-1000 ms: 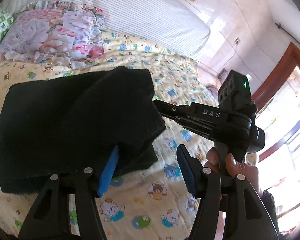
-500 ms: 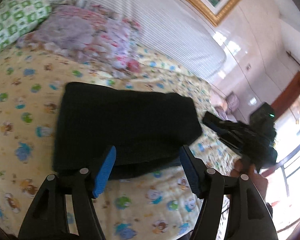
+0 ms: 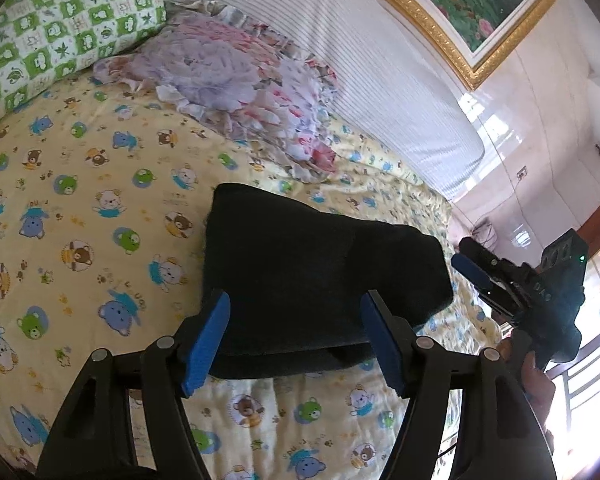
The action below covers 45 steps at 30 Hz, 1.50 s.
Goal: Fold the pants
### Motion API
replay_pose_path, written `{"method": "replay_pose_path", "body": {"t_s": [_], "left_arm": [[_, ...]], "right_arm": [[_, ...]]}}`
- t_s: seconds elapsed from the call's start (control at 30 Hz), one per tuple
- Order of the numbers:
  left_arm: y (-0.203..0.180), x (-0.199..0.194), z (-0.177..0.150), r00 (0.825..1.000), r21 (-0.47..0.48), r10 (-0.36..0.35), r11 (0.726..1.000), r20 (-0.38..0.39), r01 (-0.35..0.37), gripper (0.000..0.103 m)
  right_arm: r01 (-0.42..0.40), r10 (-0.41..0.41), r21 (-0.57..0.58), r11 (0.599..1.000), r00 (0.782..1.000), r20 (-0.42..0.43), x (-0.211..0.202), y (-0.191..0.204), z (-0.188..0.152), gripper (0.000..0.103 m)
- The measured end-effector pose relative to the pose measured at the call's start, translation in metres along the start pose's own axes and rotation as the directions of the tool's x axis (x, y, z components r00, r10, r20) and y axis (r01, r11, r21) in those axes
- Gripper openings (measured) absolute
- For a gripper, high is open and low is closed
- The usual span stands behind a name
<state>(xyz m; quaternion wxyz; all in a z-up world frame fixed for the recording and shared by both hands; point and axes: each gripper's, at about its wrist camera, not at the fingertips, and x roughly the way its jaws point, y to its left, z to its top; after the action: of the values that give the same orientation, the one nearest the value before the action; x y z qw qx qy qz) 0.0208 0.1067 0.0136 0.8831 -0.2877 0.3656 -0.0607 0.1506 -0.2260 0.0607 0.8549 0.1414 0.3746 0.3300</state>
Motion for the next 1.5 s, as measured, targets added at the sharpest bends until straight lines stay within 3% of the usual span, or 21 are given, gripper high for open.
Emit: {"method": "replay_pose_path", "body": {"t_s": [0.13, 0.3, 0.43, 0.53, 0.67, 0.87, 1.2, 1.27, 1.4, 1.5], "left_arm": [[0.007, 0.006, 0.005, 1.000, -0.009, 0.007, 1.000, -0.012, -0.007, 0.070], [0.016, 0.013, 0.008, 0.999, -0.023, 0.016, 1.000, -0.031, -0.017, 0.070], [0.025, 0.020, 0.009, 0.998, -0.031, 0.034, 0.999, -0.050, -0.036, 0.071], [0.031, 0.026, 0.009, 0.997, -0.040, 0.038, 0.998, -0.069, -0.041, 0.072], [0.032, 0.043, 0.013, 0.992, -0.018, 0.041, 0.999, -0.117, -0.044, 0.072], [0.034, 0.068, 0.019, 0.985, 0.014, 0.072, 0.997, -0.158, -0.070, 0.076], [0.041, 0.101, 0.011, 0.974, -0.064, -0.001, 0.998, -0.226, -0.014, 0.078], [0.040, 0.103, 0.009, 0.975, -0.060, -0.010, 0.998, -0.223, -0.004, 0.076], [0.035, 0.101, 0.008, 0.975, -0.045, -0.029, 0.999, -0.218, 0.019, 0.057], [0.032, 0.096, 0.009, 0.977, -0.043, -0.045, 0.998, -0.210, 0.037, 0.043]], "right_arm": [[0.124, -0.124, -0.026, 0.992, 0.992, -0.031, 0.016, -0.003, -0.005, 0.063], [0.156, -0.156, -0.005, 0.988, 0.982, -0.106, 0.035, -0.020, -0.023, 0.064], [0.181, -0.178, 0.025, 0.983, 0.978, -0.106, 0.033, -0.037, -0.039, 0.065], [0.146, -0.135, 0.103, 0.984, 0.985, -0.106, 0.030, -0.051, -0.048, 0.069], [0.027, -0.004, 0.232, 0.972, 0.995, -0.099, 0.032, -0.065, -0.055, 0.071], [-0.089, 0.127, 0.355, 0.930, 0.988, -0.086, 0.041, -0.079, -0.067, 0.071], [-0.134, 0.183, 0.359, 0.924, 0.977, -0.107, 0.055, -0.077, -0.070, 0.075], [-0.141, 0.189, 0.354, 0.925, 0.977, -0.104, 0.056, -0.078, -0.070, 0.075], [-0.152, 0.196, 0.330, 0.932, 0.975, -0.102, 0.054, -0.076, -0.072, 0.073], [-0.159, 0.196, 0.315, 0.936, 0.976, -0.090, 0.050, -0.073, -0.073, 0.062]]}}
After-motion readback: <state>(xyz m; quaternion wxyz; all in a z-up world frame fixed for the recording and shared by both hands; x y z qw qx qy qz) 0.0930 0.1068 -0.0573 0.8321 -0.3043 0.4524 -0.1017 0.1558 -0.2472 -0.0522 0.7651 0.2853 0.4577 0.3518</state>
